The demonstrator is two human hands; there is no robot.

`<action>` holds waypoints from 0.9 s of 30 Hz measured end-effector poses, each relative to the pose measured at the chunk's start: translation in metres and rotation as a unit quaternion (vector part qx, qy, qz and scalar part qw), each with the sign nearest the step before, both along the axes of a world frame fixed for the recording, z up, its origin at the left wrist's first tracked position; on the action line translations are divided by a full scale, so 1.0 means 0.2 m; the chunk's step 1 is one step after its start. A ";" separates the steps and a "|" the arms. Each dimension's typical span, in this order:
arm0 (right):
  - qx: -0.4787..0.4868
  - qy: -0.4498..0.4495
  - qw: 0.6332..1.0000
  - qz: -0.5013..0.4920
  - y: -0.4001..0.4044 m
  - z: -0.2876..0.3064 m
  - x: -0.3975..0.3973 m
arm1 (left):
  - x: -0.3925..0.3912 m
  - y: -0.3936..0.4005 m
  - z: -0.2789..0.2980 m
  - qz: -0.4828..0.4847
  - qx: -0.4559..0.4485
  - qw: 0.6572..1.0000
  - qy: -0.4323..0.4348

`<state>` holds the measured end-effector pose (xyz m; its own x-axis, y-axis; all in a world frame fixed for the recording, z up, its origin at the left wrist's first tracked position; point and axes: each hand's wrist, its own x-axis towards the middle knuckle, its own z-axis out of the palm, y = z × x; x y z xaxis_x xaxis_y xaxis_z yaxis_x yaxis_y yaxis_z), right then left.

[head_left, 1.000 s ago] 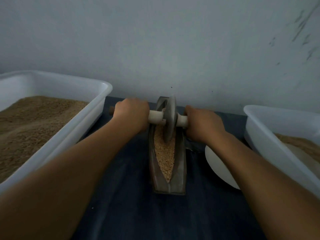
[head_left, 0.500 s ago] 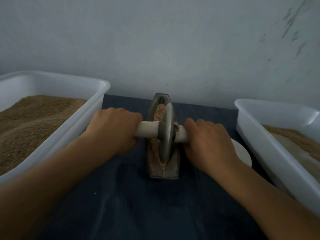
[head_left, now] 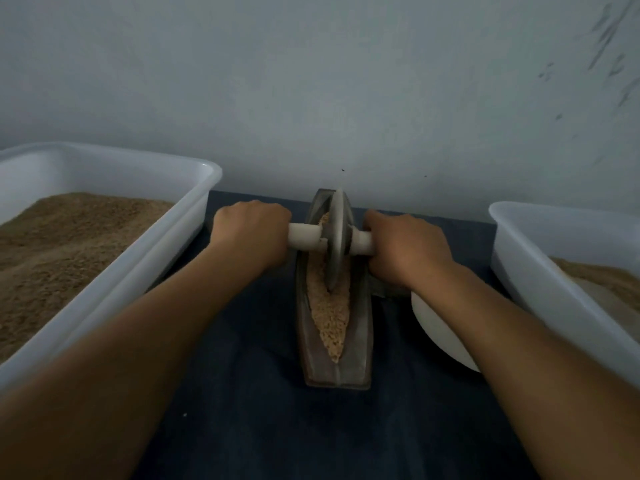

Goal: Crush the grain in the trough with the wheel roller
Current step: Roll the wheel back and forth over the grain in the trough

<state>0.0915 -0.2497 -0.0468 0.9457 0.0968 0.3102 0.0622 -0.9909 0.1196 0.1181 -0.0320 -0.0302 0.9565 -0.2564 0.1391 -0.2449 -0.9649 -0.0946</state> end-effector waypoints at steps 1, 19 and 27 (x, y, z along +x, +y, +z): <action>0.002 0.018 1.000 -0.006 0.00 0.01 0.05 | 0.03 -0.01 0.01 0.004 0.001 1.000 0.007; -0.033 -0.056 0.998 0.020 0.01 -0.03 -0.14 | -0.07 0.04 -0.02 -0.030 0.017 0.999 0.024; 0.014 -0.103 0.993 0.054 0.04 -0.07 -0.49 | -0.32 0.14 0.03 -0.113 0.013 0.993 -0.043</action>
<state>-0.0057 -0.2418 -0.0606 0.8466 0.1830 0.4998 0.1453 -0.9828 0.1136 0.0536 -0.0044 -0.0236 0.8590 -0.4674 0.2087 -0.4443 -0.8833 -0.1497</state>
